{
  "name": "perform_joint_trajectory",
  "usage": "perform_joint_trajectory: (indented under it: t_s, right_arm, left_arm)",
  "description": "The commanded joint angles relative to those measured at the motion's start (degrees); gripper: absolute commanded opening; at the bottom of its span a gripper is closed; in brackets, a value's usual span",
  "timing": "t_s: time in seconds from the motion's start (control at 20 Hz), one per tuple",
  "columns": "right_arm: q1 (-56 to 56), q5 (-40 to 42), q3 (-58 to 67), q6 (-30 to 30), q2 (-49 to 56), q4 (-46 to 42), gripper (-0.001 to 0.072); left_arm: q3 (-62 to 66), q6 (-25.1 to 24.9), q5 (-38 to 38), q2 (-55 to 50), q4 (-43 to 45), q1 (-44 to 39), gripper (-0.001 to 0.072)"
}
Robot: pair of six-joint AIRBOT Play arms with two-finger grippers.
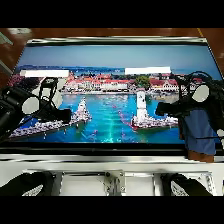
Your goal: Fold the shirts.
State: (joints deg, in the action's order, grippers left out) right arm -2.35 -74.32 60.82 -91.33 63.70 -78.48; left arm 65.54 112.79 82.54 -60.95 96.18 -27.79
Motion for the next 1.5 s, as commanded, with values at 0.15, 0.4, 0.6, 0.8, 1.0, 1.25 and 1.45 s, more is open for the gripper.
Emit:
perform_joint_trajectory:
  t_s: [0.15, 0.4, 0.6, 0.8, 1.0, 1.25, 1.45]
  right_arm:
    - [0.04, -0.02, 0.0, 0.0, 0.04, 0.02, 0.0673]
    - [0.04, -0.02, 0.0, 0.0, 0.04, 0.0, 0.0673]
    - [0.04, 0.0, 0.02, 0.0, 0.04, 0.02, 0.0673]
    - [0.04, 0.42, 0.0, 0.0, 0.04, 0.17, 0.0673]
    - [0.04, 3.69, 0.02, -0.22, 0.04, 0.17, 0.0673]
    - [0.04, -0.17, 0.0, -2.69, 0.04, 0.37, 0.0674]
    - [0.04, -3.04, 0.0, -2.67, 0.04, 1.64, 0.0673]
  left_arm:
    - [-0.02, -0.02, 0.0, 0.02, 0.0, 0.02, 0.065]
    - [-0.02, -0.02, 0.0, 0.02, 0.0, 0.02, 0.065]
    - [-0.02, -0.02, 0.0, 0.02, 0.0, 0.02, 0.0651]
    - [-0.02, -0.02, 0.0, 0.02, 0.0, 0.02, 0.0651]
    - [-0.02, 0.0, -2.67, -0.11, 0.0, 0.15, 0.065]
    - [-0.02, 0.0, -6.27, -0.98, -0.15, 0.02, 0.065]
    - [-0.04, -3.61, -9.16, -4.66, 3.69, 0.15, 0.0652]
